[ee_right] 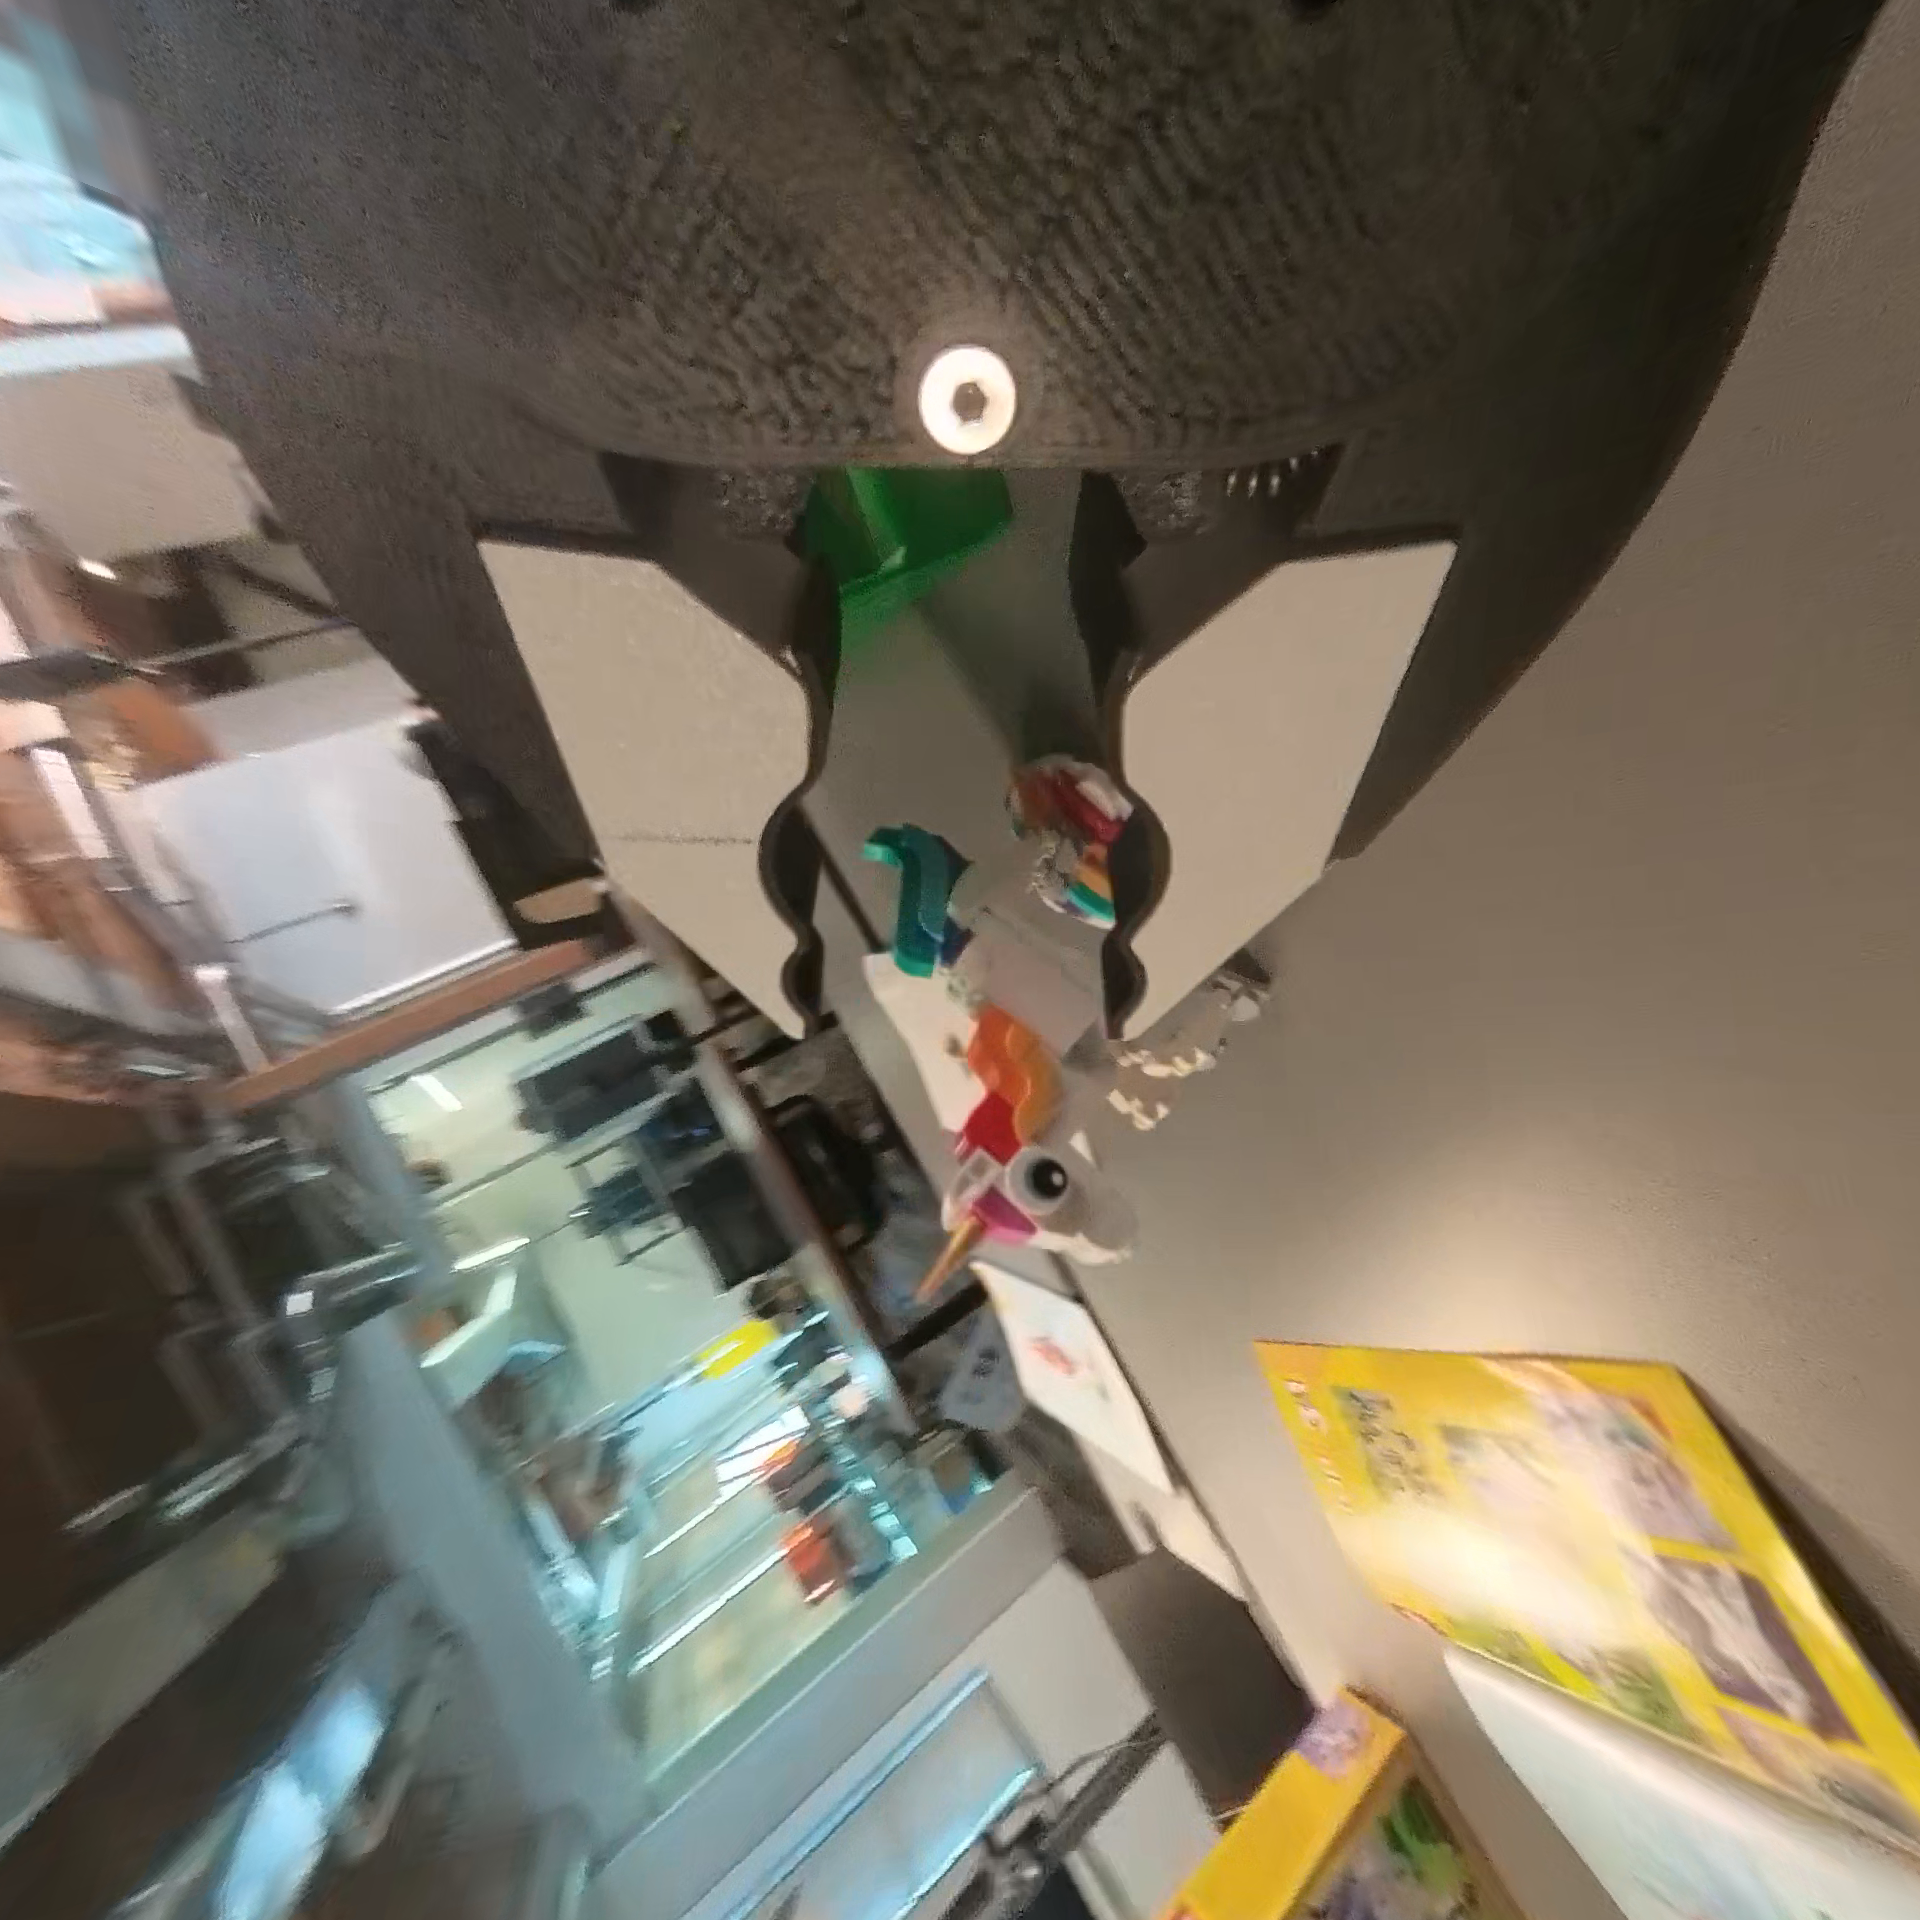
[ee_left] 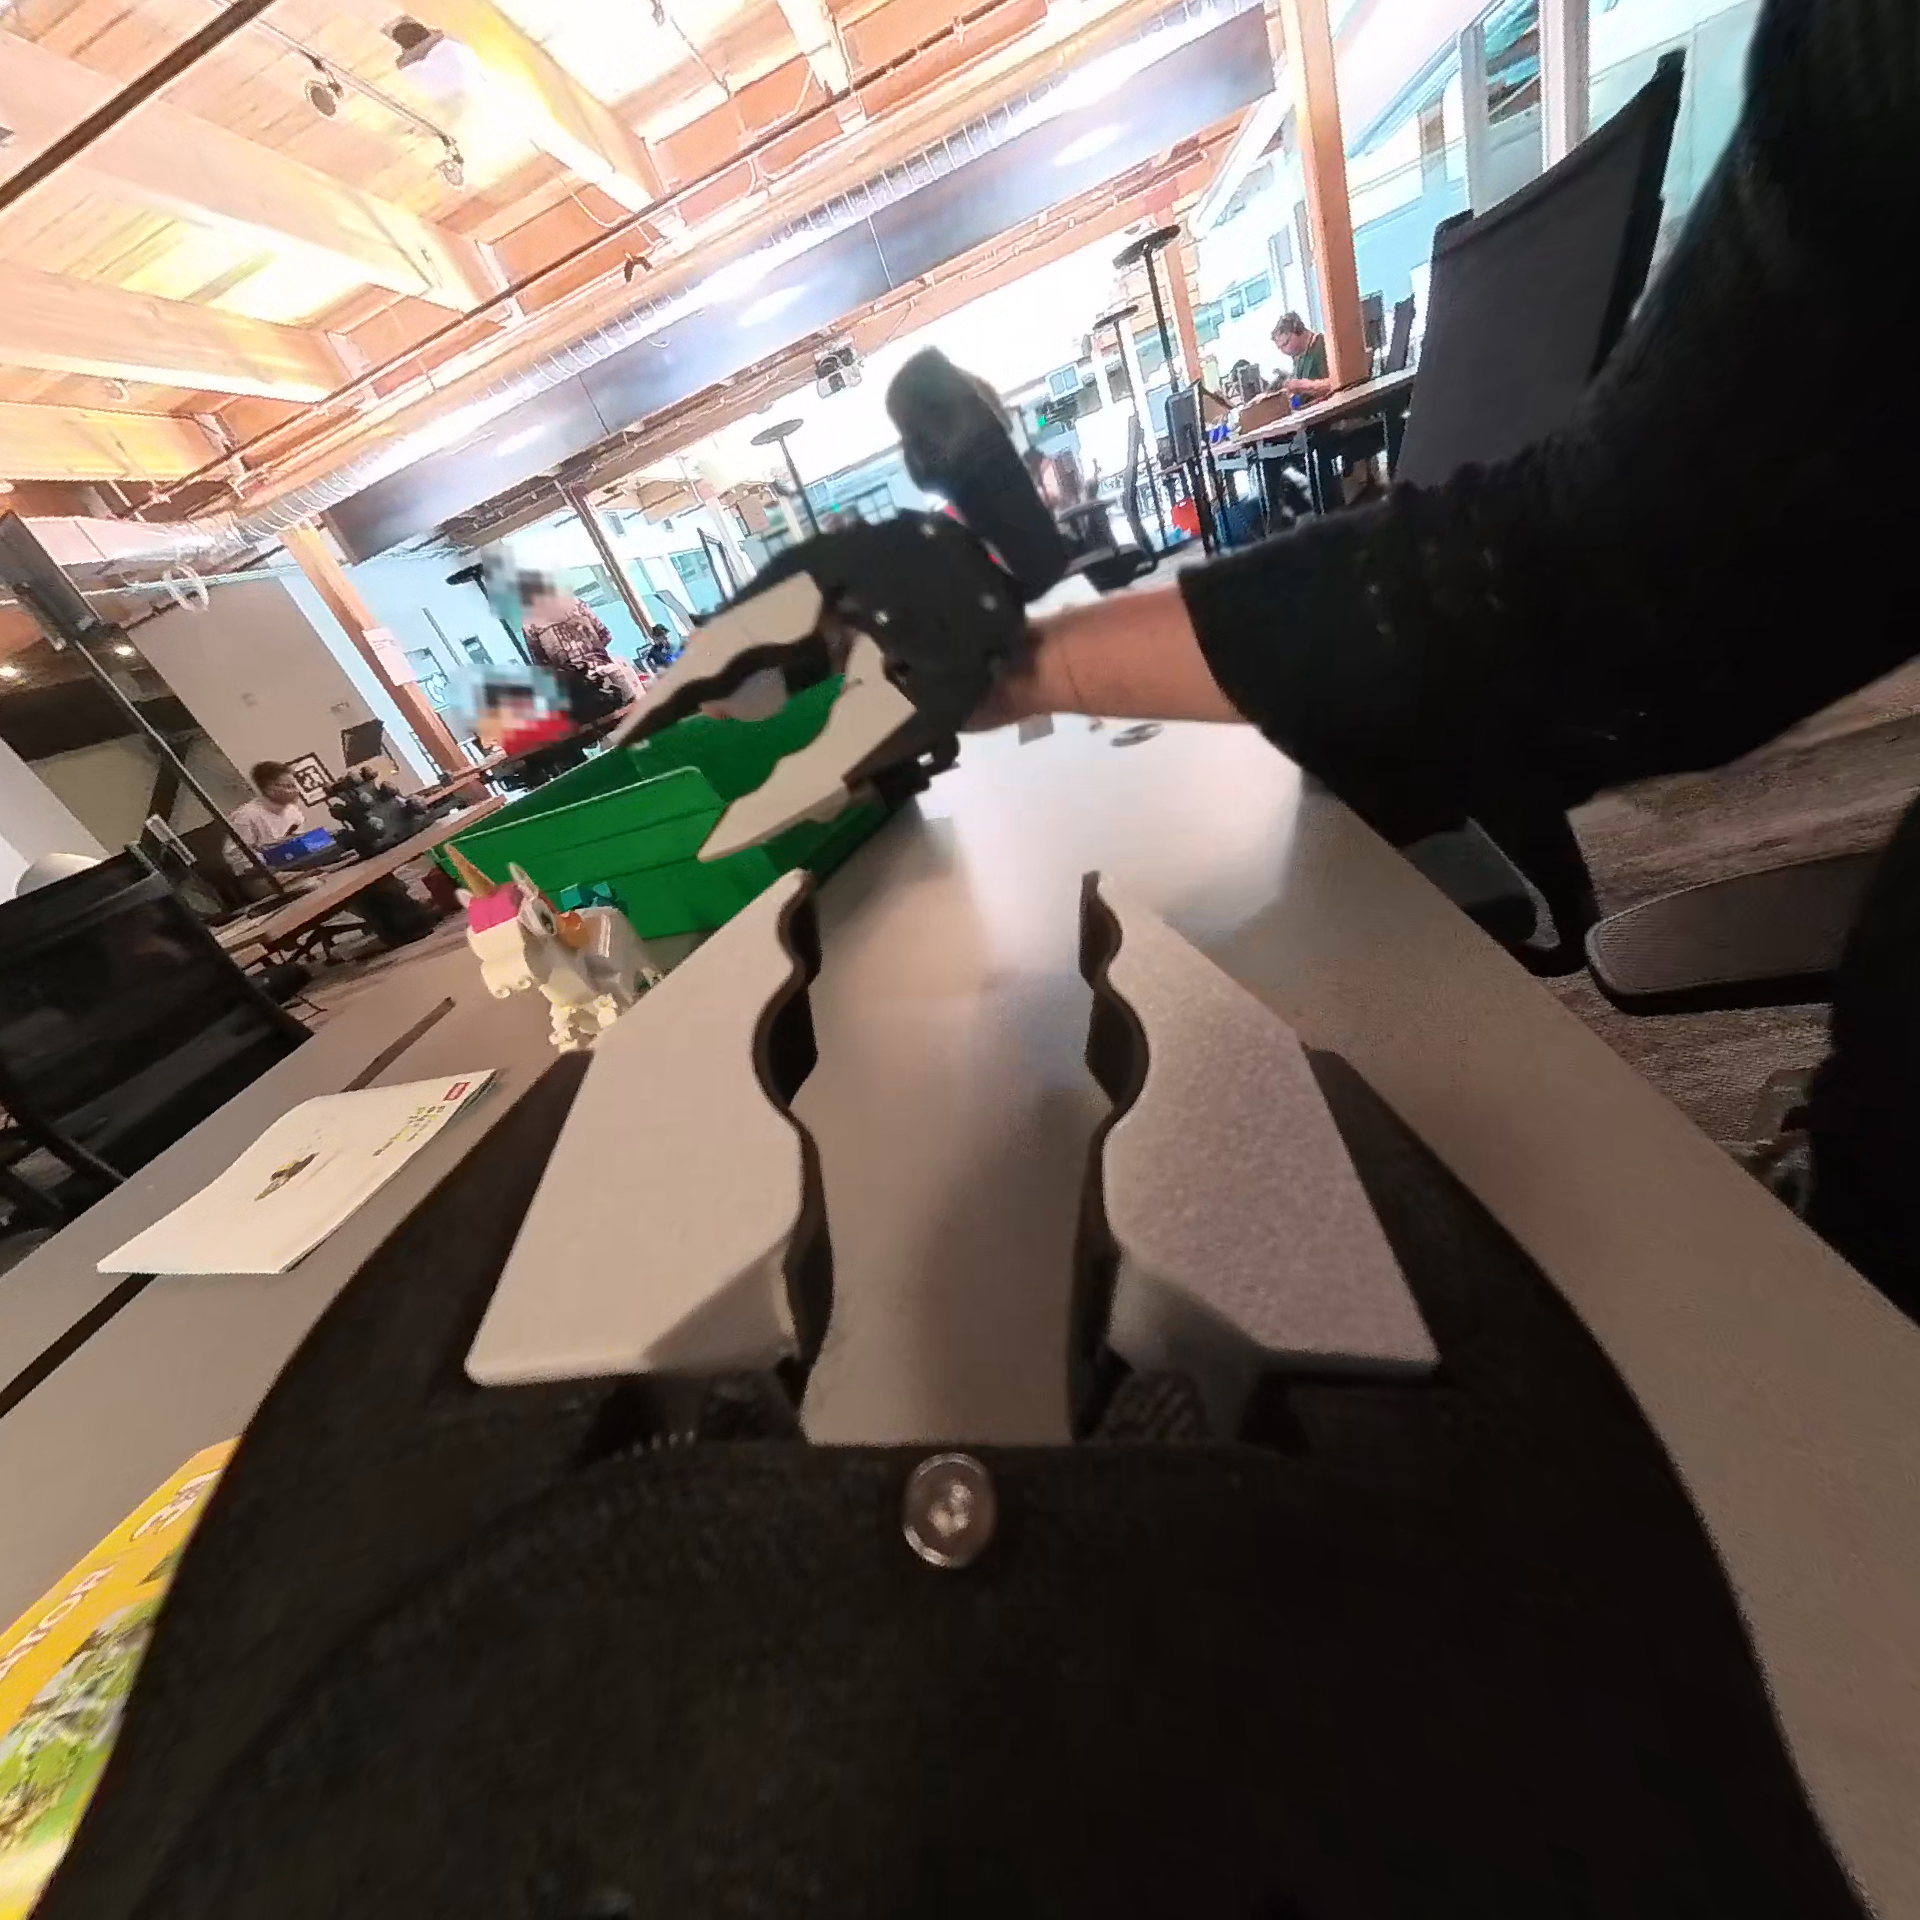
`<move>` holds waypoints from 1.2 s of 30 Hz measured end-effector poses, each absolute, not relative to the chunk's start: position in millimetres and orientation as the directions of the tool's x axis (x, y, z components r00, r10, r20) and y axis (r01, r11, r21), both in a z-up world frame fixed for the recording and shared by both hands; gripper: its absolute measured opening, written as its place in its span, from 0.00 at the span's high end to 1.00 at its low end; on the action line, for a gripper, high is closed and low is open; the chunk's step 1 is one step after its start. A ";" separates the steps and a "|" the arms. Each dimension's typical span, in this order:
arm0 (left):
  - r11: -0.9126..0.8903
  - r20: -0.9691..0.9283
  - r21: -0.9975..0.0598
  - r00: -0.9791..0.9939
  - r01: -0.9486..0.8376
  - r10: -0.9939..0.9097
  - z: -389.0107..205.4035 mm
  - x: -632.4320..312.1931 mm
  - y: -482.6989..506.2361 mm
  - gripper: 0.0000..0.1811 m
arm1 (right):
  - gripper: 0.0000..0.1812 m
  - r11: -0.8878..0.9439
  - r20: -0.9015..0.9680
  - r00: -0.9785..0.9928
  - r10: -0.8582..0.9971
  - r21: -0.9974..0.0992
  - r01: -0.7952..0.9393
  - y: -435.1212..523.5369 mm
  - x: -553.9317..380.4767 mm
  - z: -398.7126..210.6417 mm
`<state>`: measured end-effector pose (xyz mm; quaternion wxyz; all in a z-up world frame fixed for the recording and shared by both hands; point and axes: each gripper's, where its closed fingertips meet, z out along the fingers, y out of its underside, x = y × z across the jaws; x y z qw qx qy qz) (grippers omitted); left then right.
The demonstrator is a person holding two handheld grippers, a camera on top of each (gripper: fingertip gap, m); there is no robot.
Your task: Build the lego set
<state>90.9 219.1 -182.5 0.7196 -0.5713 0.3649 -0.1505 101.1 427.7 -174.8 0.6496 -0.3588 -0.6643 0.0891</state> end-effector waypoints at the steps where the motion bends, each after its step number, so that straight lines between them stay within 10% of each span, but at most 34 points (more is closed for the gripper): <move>1: 0.300 -0.347 -0.934 0.686 -0.193 -0.640 -182.2 91.4 218.5 0.73 | 0.70 0.709 0.779 0.041 0.626 -0.590 0.387 426.5 97.8 -173.4; 10: 0.289 -0.314 -0.944 0.685 -0.156 -0.657 -179.9 90.9 216.2 0.74 | 0.64 0.551 0.494 -0.330 0.804 -0.411 0.727 453.3 92.8 -178.7; 36: 0.295 -0.313 -0.945 0.665 -0.145 -0.677 -180.2 92.8 214.4 0.74 | 0.67 0.653 0.254 -0.658 0.709 0.114 0.748 497.5 69.7 -243.6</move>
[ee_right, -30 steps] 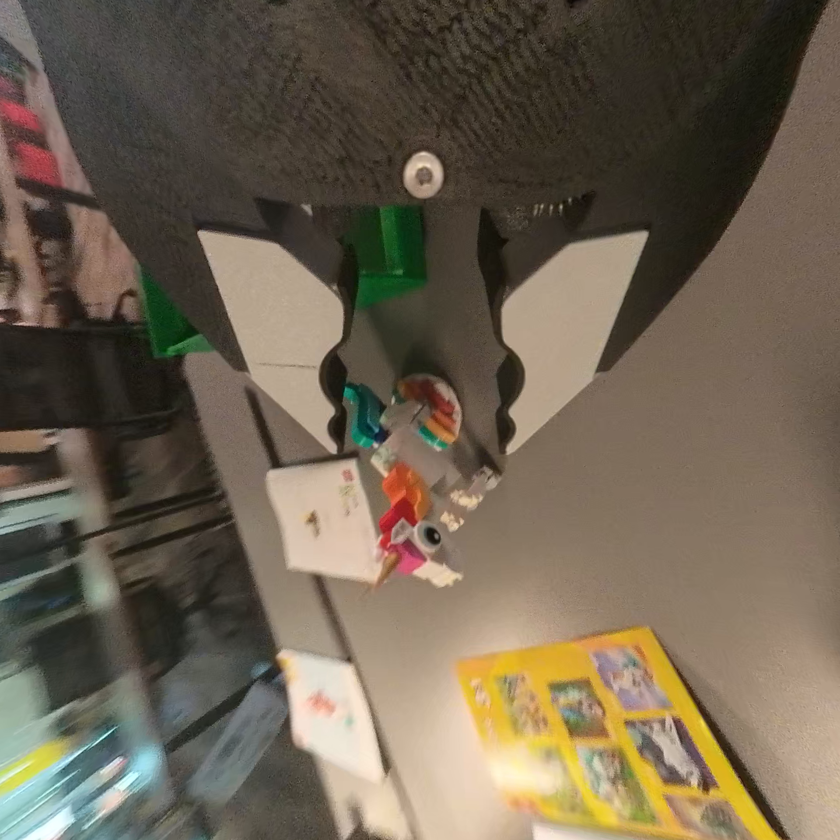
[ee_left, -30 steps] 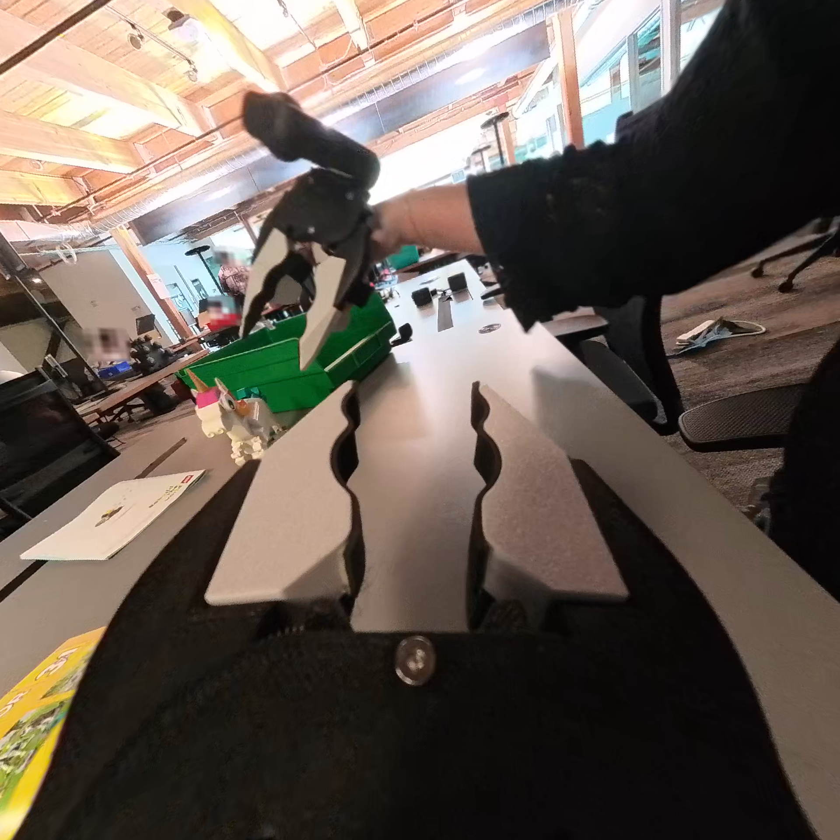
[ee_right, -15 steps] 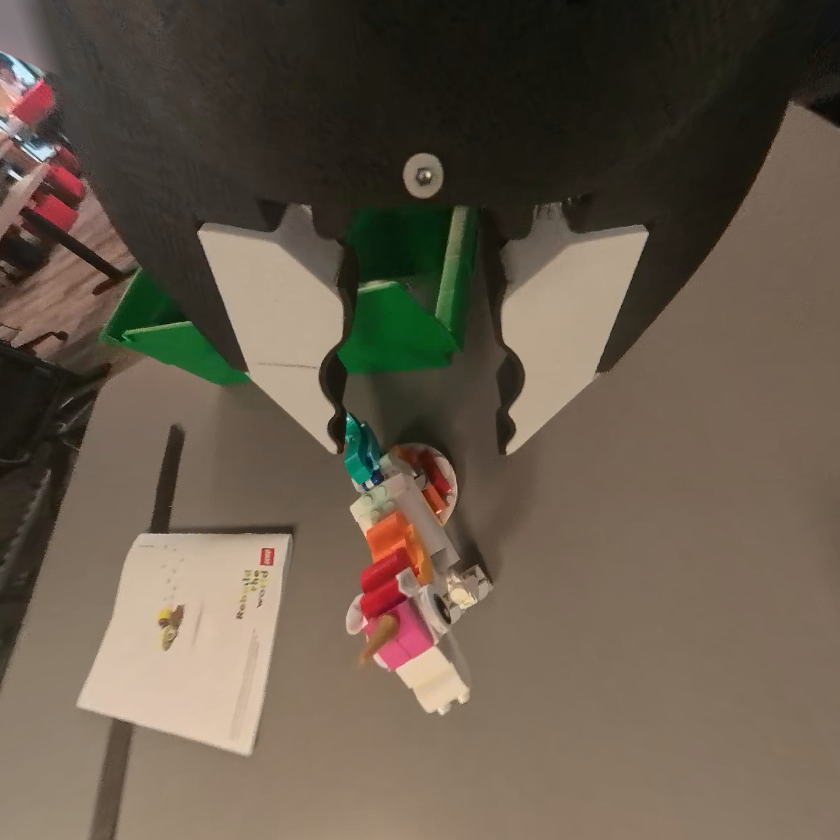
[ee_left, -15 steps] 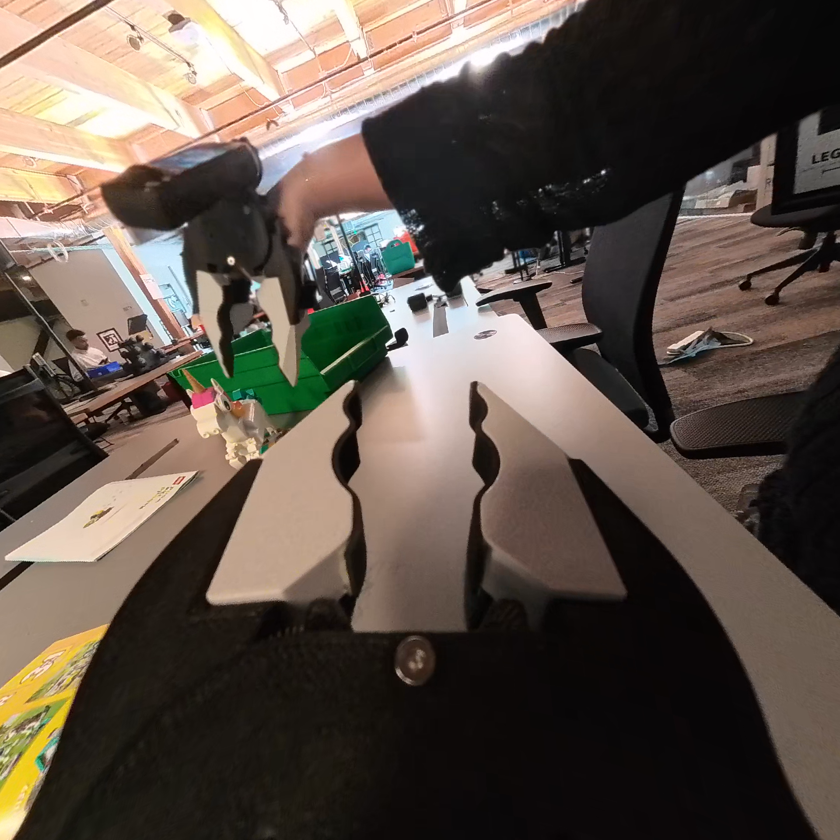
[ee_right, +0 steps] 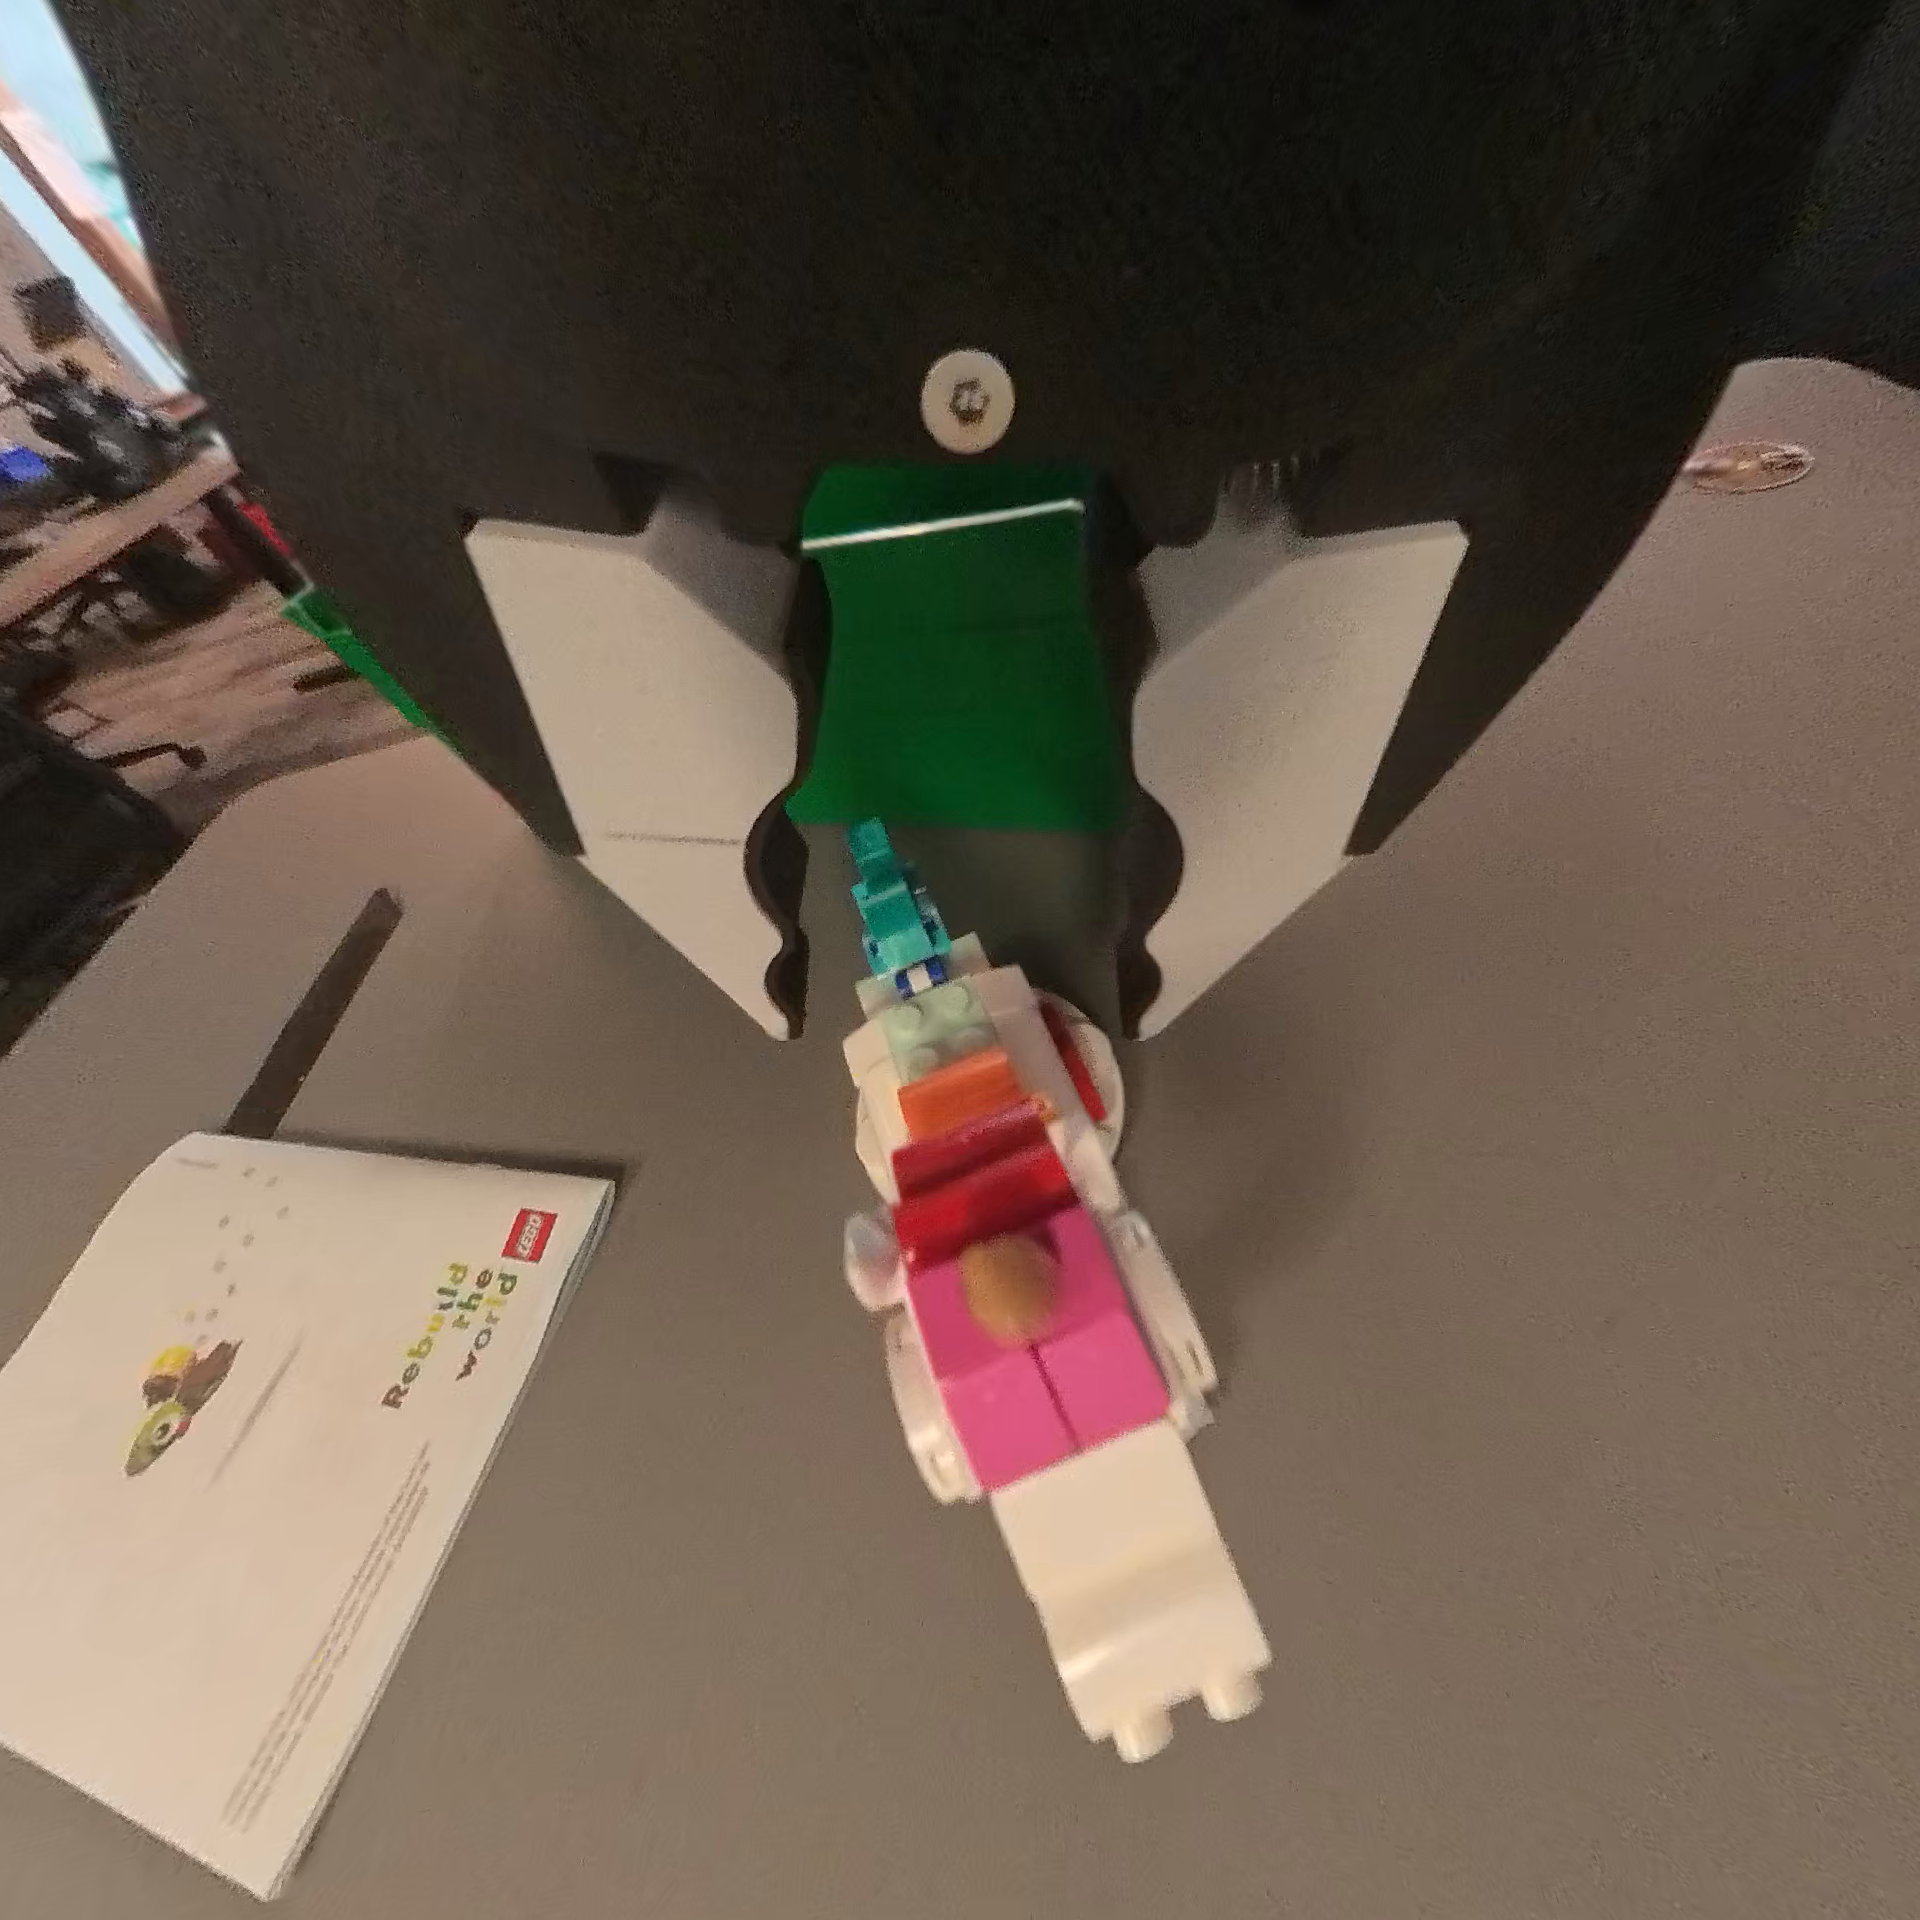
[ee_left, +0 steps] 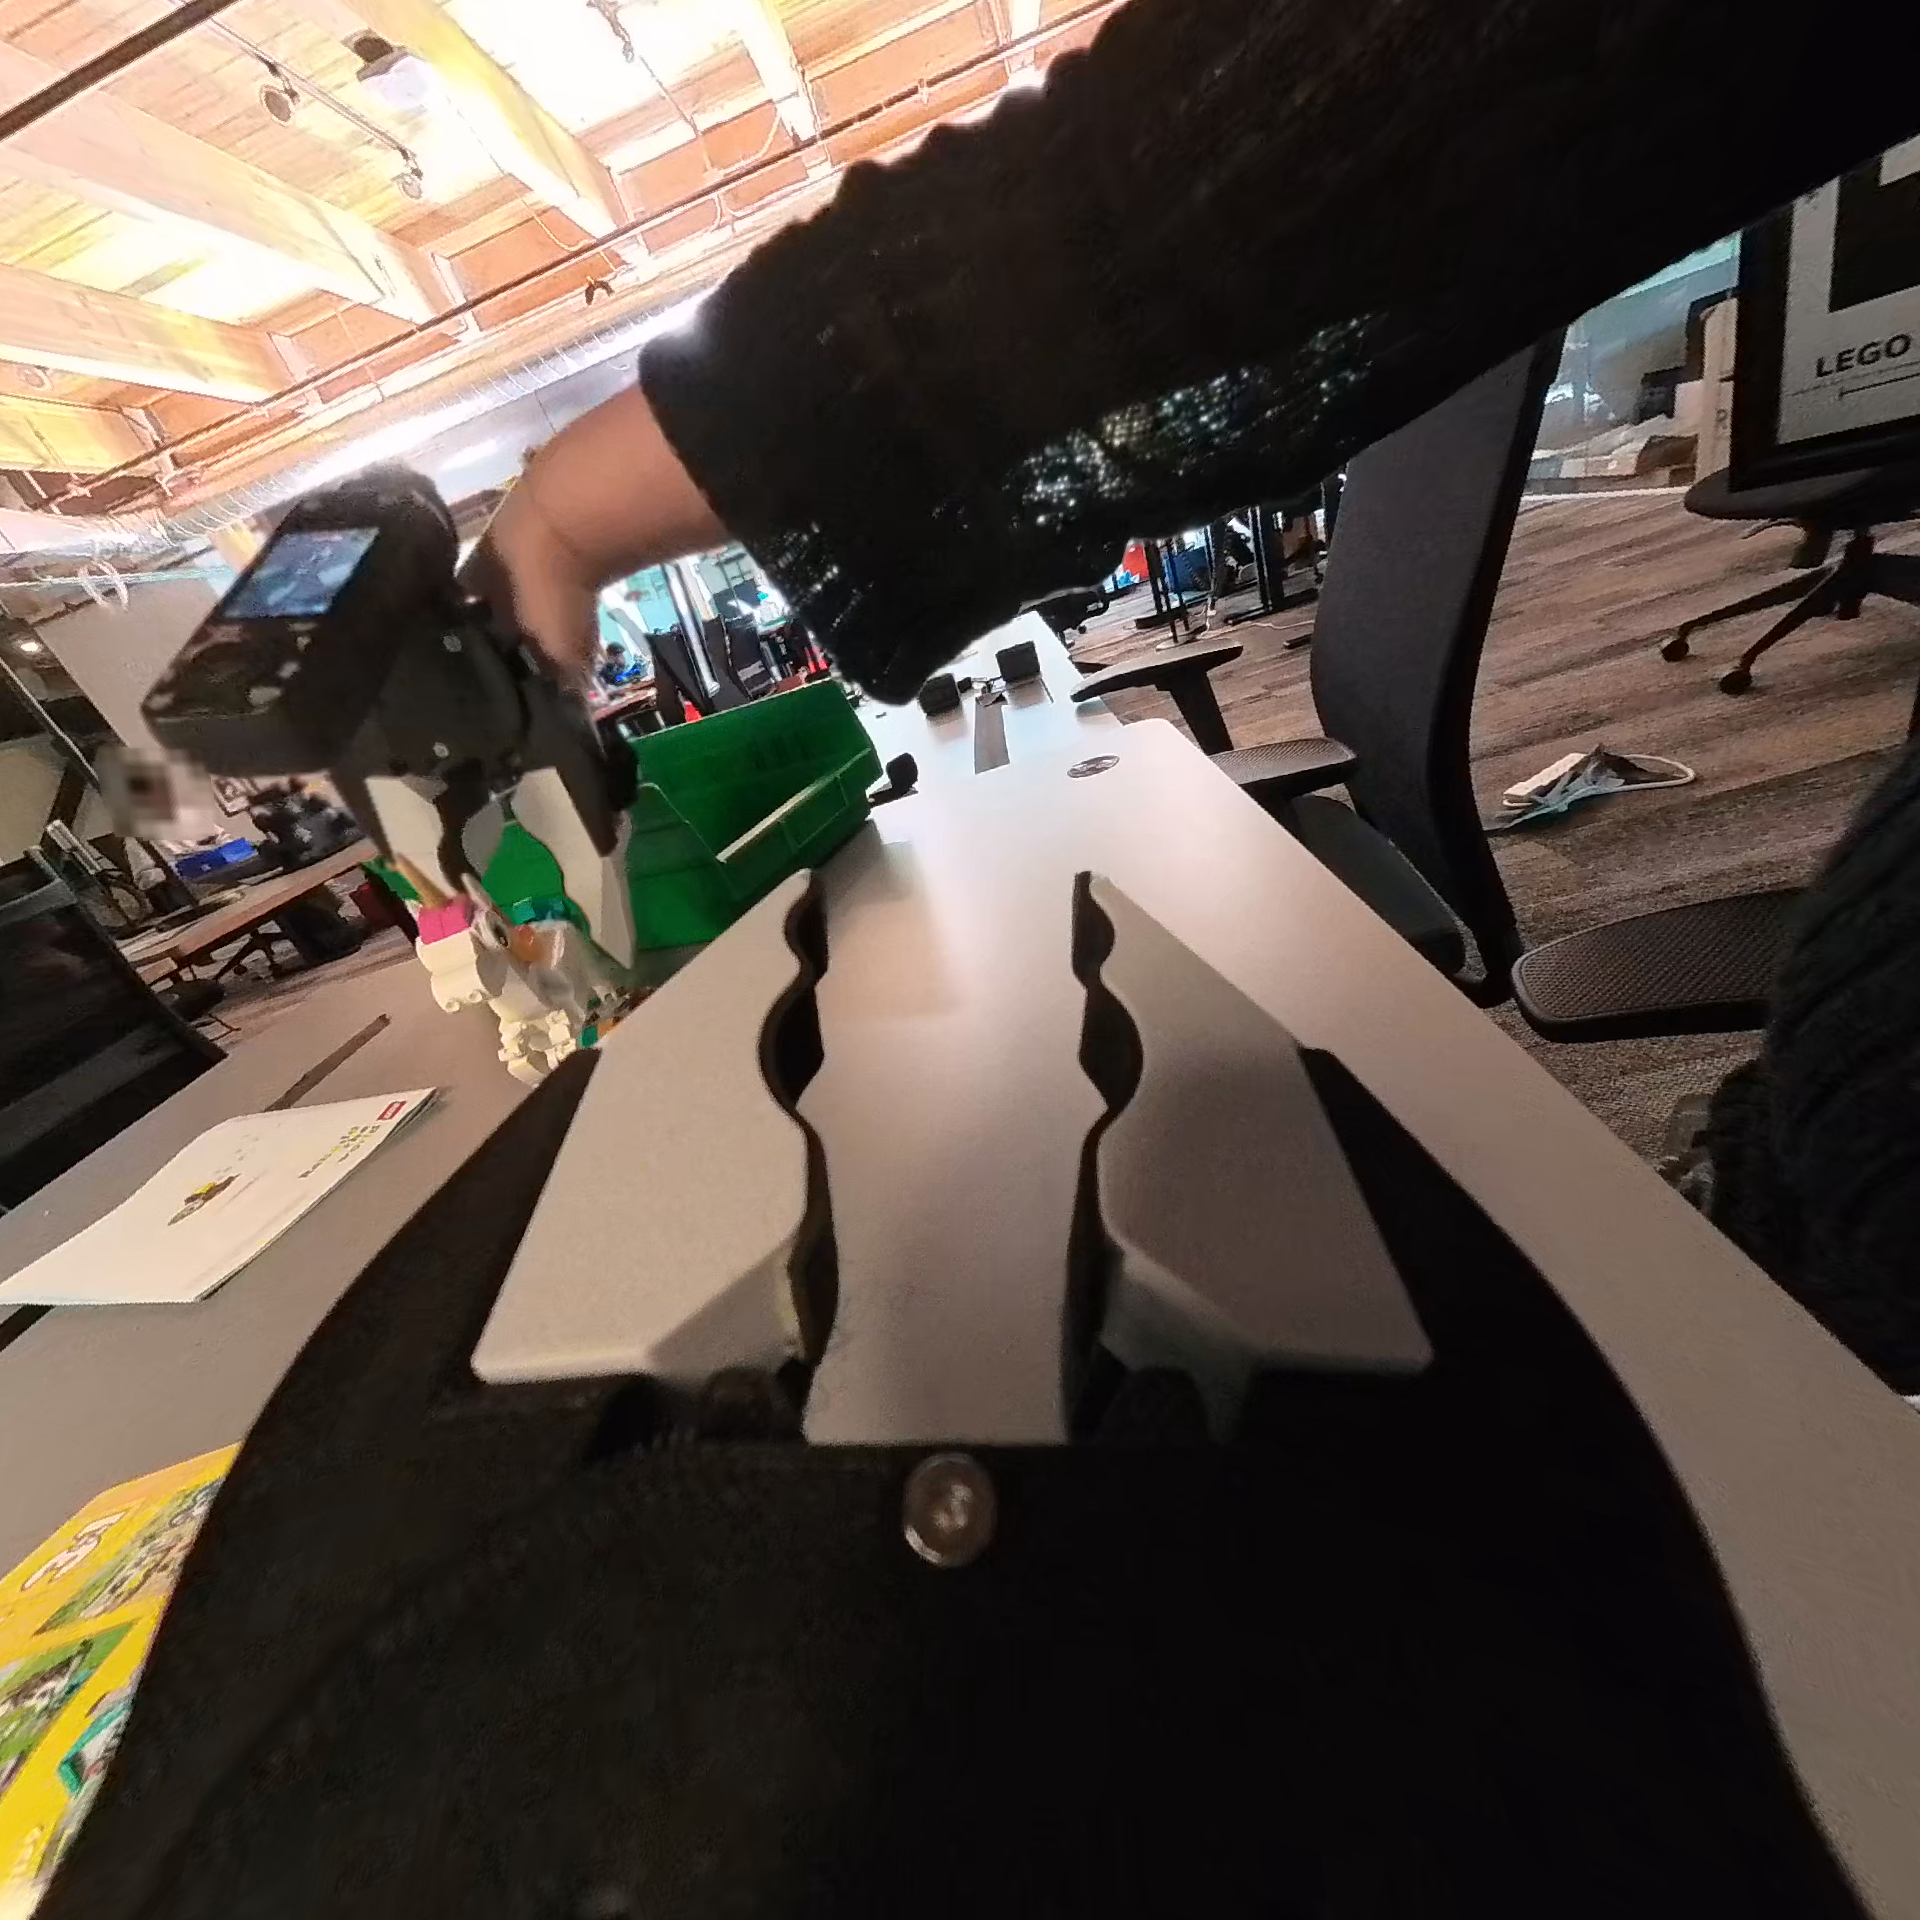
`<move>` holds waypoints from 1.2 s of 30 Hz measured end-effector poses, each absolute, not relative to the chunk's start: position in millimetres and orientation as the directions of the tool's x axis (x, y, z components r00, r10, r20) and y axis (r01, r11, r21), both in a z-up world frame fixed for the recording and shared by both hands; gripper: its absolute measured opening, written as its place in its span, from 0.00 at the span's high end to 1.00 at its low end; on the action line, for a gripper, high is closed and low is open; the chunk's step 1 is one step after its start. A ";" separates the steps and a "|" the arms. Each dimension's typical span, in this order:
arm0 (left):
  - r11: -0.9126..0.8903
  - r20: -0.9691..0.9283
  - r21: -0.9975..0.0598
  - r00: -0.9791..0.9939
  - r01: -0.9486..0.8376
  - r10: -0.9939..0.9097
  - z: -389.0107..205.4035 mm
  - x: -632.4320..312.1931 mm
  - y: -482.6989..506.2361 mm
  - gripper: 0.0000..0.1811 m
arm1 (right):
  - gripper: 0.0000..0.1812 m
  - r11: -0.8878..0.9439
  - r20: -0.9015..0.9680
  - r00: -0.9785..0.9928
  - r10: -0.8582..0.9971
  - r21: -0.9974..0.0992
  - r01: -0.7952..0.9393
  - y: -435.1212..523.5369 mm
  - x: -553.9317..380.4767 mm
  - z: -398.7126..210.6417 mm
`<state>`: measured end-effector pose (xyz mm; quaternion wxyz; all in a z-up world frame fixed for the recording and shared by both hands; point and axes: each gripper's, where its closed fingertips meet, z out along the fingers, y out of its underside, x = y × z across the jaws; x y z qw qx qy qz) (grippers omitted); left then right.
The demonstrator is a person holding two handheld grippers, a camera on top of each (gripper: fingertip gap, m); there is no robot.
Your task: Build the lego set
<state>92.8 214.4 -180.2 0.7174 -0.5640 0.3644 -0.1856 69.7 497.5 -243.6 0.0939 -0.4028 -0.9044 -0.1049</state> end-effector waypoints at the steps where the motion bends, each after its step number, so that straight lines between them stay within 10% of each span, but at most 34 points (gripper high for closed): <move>1: 0.295 -0.315 -0.944 0.664 -0.147 -0.678 -180.5 93.2 214.4 0.74 | 0.68 0.659 0.256 -0.661 0.706 0.107 0.745 496.3 66.8 -244.6; 11: 0.303 -0.332 -0.939 0.656 -0.162 -0.678 -182.3 94.9 213.8 0.74 | 0.77 0.637 0.232 -0.635 0.737 0.076 0.767 491.0 61.3 -250.1; 27: 0.314 -0.478 -0.878 0.635 -0.362 -0.607 -200.4 98.7 220.4 0.80 | 0.79 0.236 0.040 -0.244 0.969 -0.446 0.863 429.6 37.4 -244.6; 36: 0.201 -0.876 -0.416 0.330 -0.887 -0.352 -249.6 89.1 308.3 0.76 | 0.79 0.014 -0.091 -0.085 0.992 -0.596 0.803 411.2 43.0 -239.8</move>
